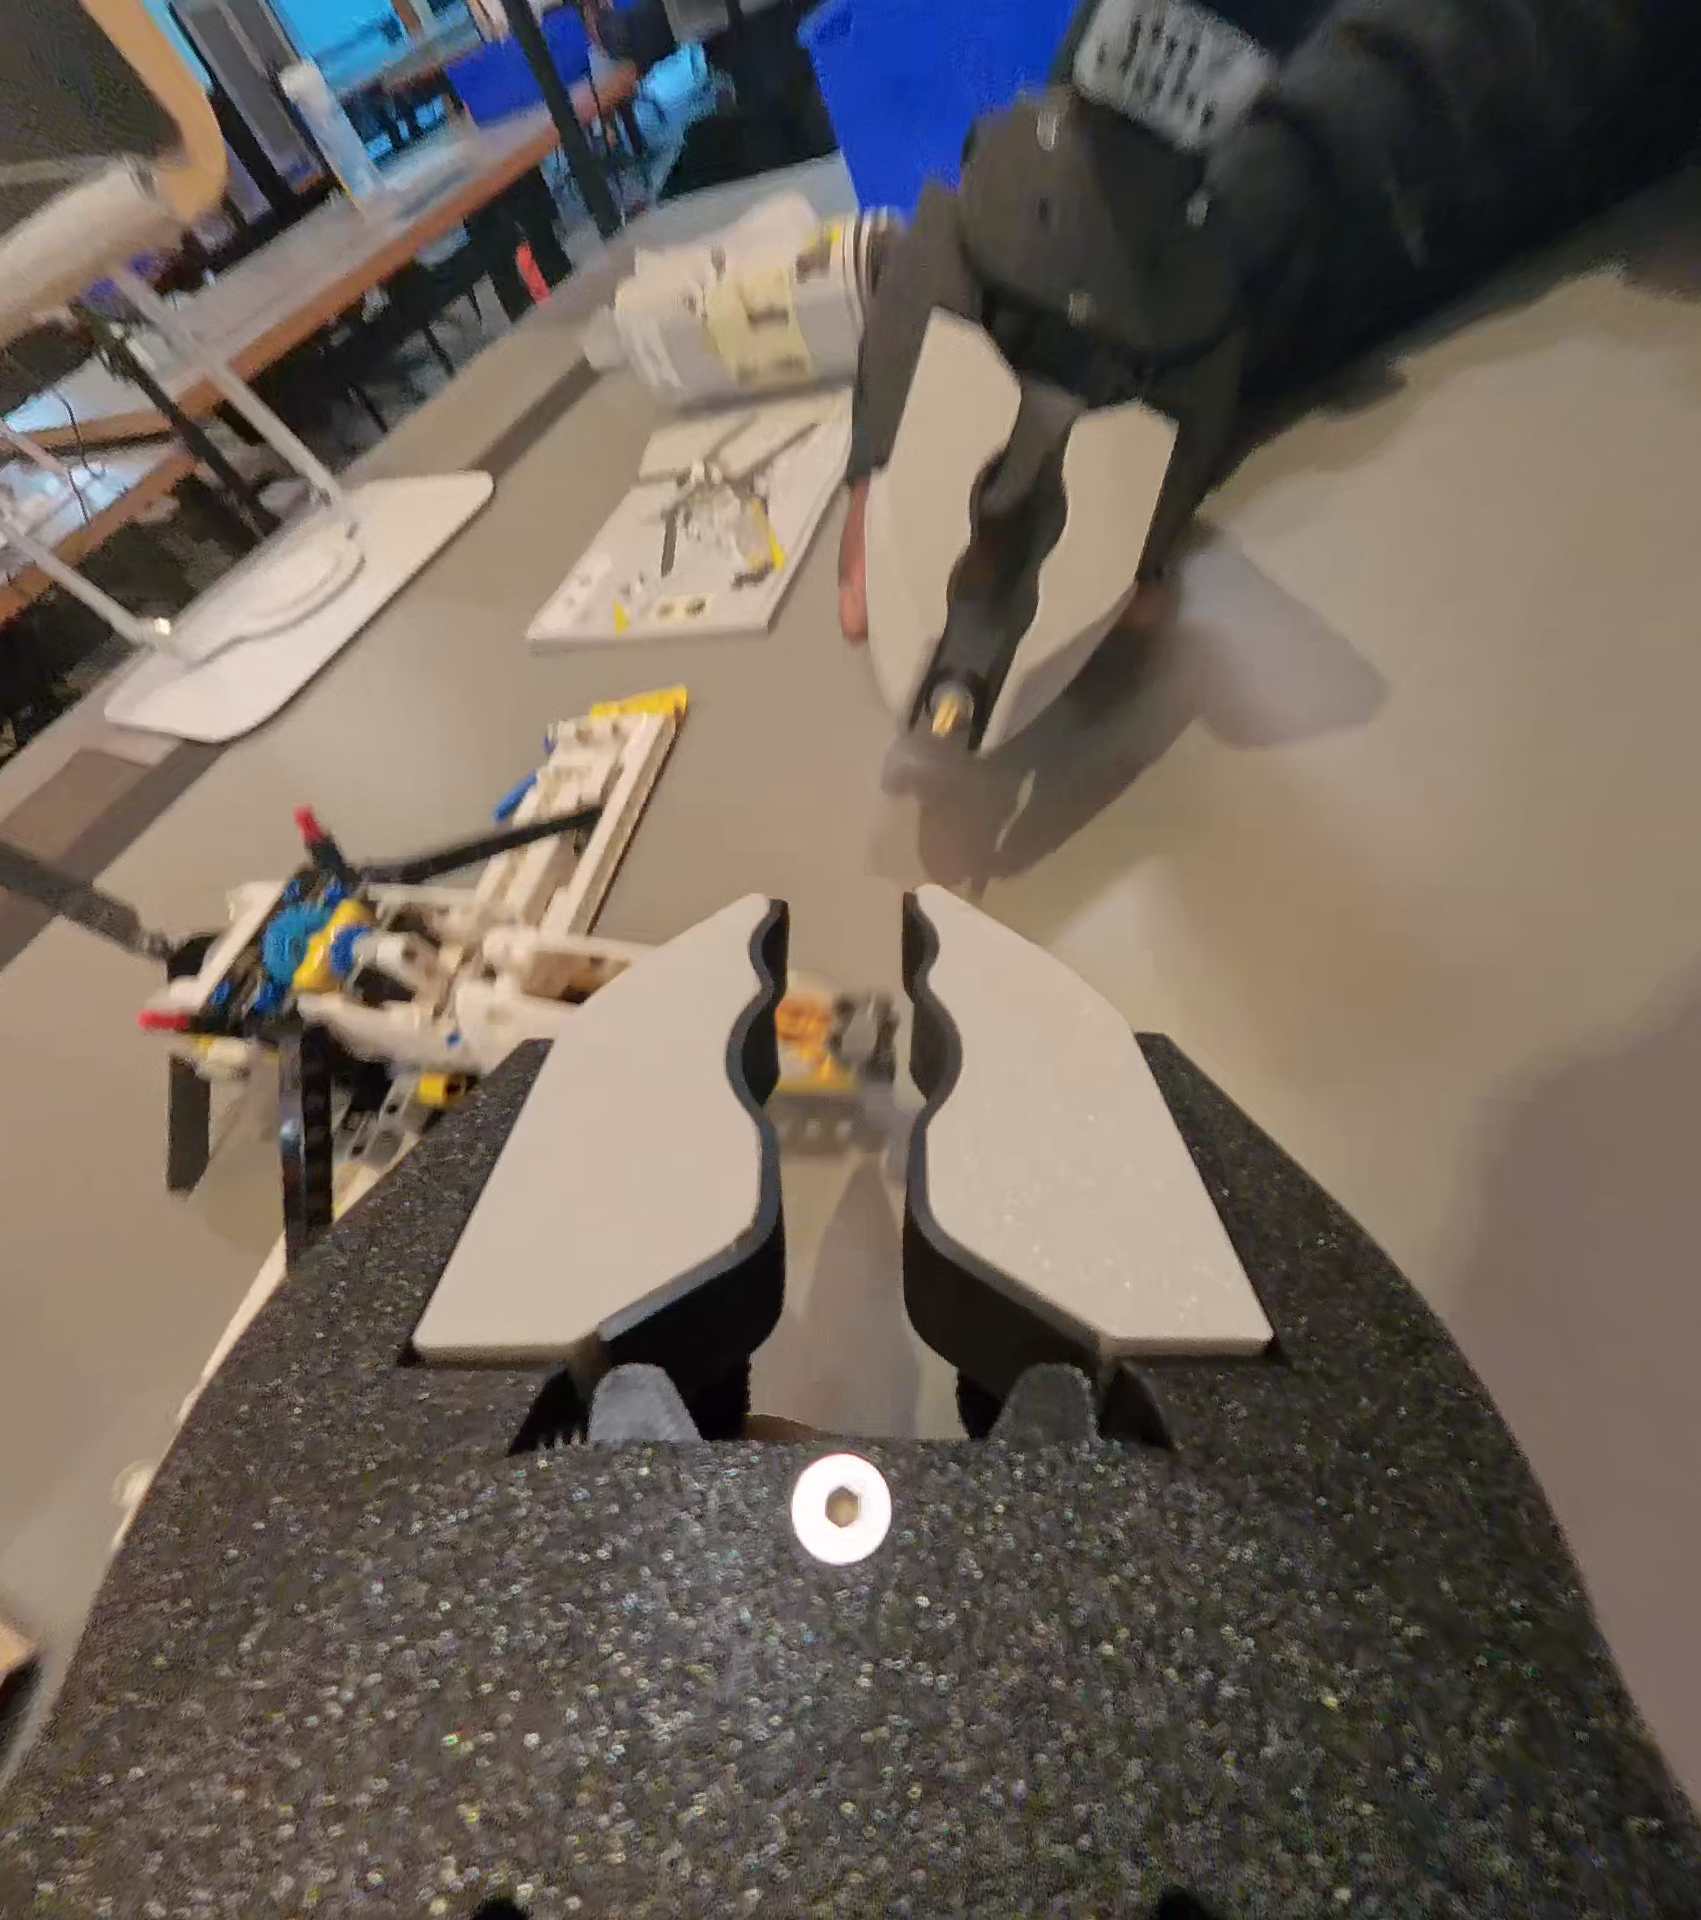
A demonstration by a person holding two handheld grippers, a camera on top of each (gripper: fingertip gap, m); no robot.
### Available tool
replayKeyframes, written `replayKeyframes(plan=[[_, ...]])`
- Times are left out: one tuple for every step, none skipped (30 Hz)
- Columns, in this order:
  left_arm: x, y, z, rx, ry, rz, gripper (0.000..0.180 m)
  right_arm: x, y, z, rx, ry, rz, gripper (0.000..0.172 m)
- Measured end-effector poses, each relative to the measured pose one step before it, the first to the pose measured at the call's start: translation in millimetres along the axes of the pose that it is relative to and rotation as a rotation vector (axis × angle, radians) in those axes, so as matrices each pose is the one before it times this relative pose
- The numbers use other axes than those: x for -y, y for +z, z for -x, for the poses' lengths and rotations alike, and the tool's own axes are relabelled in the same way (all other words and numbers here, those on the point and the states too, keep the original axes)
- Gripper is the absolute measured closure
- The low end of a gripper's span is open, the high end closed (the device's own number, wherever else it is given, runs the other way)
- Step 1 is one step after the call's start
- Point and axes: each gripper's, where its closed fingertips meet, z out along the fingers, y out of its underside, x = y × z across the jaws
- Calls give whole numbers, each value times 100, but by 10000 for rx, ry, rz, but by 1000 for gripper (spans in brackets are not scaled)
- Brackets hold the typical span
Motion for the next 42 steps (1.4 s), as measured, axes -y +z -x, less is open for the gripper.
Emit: replayKeyframes(plan=[[1367, 425, -396, -111, -184, -412, 159, -47, -391, 58, -37, 79, -7, 157], [1303, 793, -536, -186, -310, -381, 160, -41, -407, 70, -41, 59, -11, 157], [919, 1131, -373, -100, -435, -179, 161, -46, -444, 91, -56, 32, -2, 157], [441, 1331, -189, -31, -502, 44, 161, -54, -515, 69, -92, 7, 7, 157], [128, 1327, -369, -194, -423, 158, 161, -59, -589, 57, -119, -7, 7, 157], [123, 1236, -581, -357, -306, 96, 162, -83, -655, 63, -131, -5, 23, 157], [147, 1106, -478, -319, -253, 35, 164, -126, -723, 73, -129, 7, 29, 157], [155, 999, -263, -239, -284, 8, 167, -116, -786, 93, -124, 21, 13, 157], [212, 891, -164, -225, -341, -38, 169, -93, -817, 94, -123, 24, -16, 157], [188, 829, -179, -281, -366, -27, 171, -78, -836, 99, -120, 17, -25, 157], [83, 774, -192, -305, -299, 35, 172, -83, -800, 61, -137, 1, -11, 157], [56, 733, -335, -400, -238, 15, 172, -138, -720, 23, -144, -16, 19, 157], [-10, 719, -257, -342, -272, 67, 172, -184, -642, 20, -111, -24, 56, 157], [-46, 658, -141, -214, -214, 142, 171, -215, -547, 40, -75, -10, 68, 157], [-43, 562, -111, -103, -60, 155, 171, -158, -472, 19, -52, 14, 26, 157], [-39, 484, -41, 2, -3, 158, 170, -81, -418, 21, -24, 36, -14, 157], [-40, 400, -40, 51, 3, 152, 169, -50, -317, -11, -16, 42, -16, 157], [33, 325, -119, 22, -4, 81, 168, -66, -230, -10, -13, 35, 7, 157], [27, 279, -154, 11, -38, 50, 168, -80, -130, 3, 7, 31, 36, 157], [-49, 265, -96, 50, -47, 69, 168, -100, -49, 35, 18, 20, 64, 157], [-51, 237, -109, 33, -66, 34, 168, -86, 1, 33, 8, 10, 70, 157], [-66, 210, -146, -7, -113, 30, 168, -11, 19, 90, 39, -4, 37, 157], [-118, 184, -78, 16, -103, 45, 168, 43, -7, 157, 68, -16, 3, 157], [-88, 107, 10, 66, -36, 7, 169, 20, -40, 78, 17, -31, 12, 157], [-36, 31, -4, 34, -8, -45, 170, -13, -72, 23, -20, -42, 5, 157], [-64, 19, -29, 10, -69, 6, 170, 16, -98, 50, 2, -25, -18, 157], [-82, -10, -23, 25, -75, 43, 170, -7, -105, 29, -8, -17, 5, 157], [-56, -92, -6, 64, -12, 82, 168, -51, -102, 2, -30, -32, 34, 157], [14, -253, 84, 136, 92, 122, 165, -88, -111, -19, -42, -25, 45, 157], [190, -428, 295, 268, 160, 80, 162, -91, -89, -32, -37, 1, 40, 157], [405, -593, 393, 292, 183, 12, 158, -88, -85, -60, -36, 23, 30, 157], [597, -711, 426, 241, 174, -63, 157, -63, -52, -61, -29, 36, 14, 157], [737, -764, 657, 307, 123, -128, 157, -44, -16, -42, -11, 40, 6, 157], [734, -756, 977, 423, 89, -108, 157, -44, 31, -37, -8, 38, 13, 157], [605, -673, 1258, 524, 73, -32, 157, -48, 44, -2, 1, 30, 19, 157], [373, -575, 1591, 663, 119, 90, 157, -59, 62, 65, 26, 10, 23, 157], [-1, -422, 2013, 879, 172, 256, 157, -72, 59, 97, 32, -14, 27, 157], [-465, -175, 2312, 1021, 249, 454, 157, -70, 57, 110, 30, -35, 35, 157], [-840, 140, 1959, 809, 264, 520, 157, -58, 44, 113, 28, -42, 40, 157], [-1206, 420, 1077, 306, 152, 634, 158, -46, 29, 80, 16, -37, 32, 157], [-1472, 497, 205, -147, 67, 802, 159, -33, 13, 43, 2, -21, 16, 157], [-1356, 484, -81, -205, 80, 743, 160, -21, 9, 16, 0, 5, 9, 157]])
